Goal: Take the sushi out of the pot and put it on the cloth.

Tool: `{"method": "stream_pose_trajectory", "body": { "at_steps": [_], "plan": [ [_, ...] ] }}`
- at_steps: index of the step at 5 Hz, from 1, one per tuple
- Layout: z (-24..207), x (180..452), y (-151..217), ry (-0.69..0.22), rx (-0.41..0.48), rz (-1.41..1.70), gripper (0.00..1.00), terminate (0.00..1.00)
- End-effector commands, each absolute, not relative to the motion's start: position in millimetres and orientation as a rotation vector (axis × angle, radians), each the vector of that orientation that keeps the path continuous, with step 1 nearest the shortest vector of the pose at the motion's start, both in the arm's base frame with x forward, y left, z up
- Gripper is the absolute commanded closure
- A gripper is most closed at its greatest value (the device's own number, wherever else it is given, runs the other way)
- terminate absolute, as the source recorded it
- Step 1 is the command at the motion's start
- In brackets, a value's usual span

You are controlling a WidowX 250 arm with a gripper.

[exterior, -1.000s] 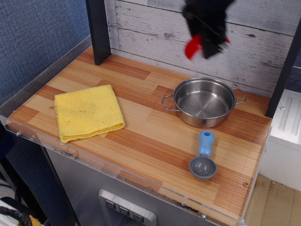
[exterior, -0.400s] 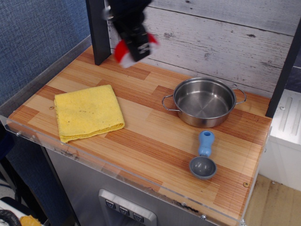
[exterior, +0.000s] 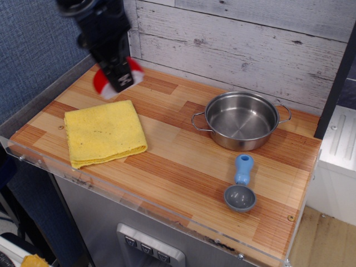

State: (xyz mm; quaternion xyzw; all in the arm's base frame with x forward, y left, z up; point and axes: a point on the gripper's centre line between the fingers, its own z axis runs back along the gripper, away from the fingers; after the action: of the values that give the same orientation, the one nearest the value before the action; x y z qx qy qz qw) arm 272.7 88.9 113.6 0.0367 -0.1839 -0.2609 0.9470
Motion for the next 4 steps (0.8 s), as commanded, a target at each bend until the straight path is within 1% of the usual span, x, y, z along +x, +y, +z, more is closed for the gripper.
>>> {"method": "stream_pose_trajectory", "body": {
  "at_steps": [1,2,4],
  "plan": [
    [80.9,256.3,107.6,-0.291,0.12,-0.47,1.0,0.0],
    [64.9,258.5,115.9,-0.257,0.133,-0.455,1.0,0.0],
    [45.9,263.8,125.5,-0.201,0.131,-0.444,1.0,0.0]
  ]
}}
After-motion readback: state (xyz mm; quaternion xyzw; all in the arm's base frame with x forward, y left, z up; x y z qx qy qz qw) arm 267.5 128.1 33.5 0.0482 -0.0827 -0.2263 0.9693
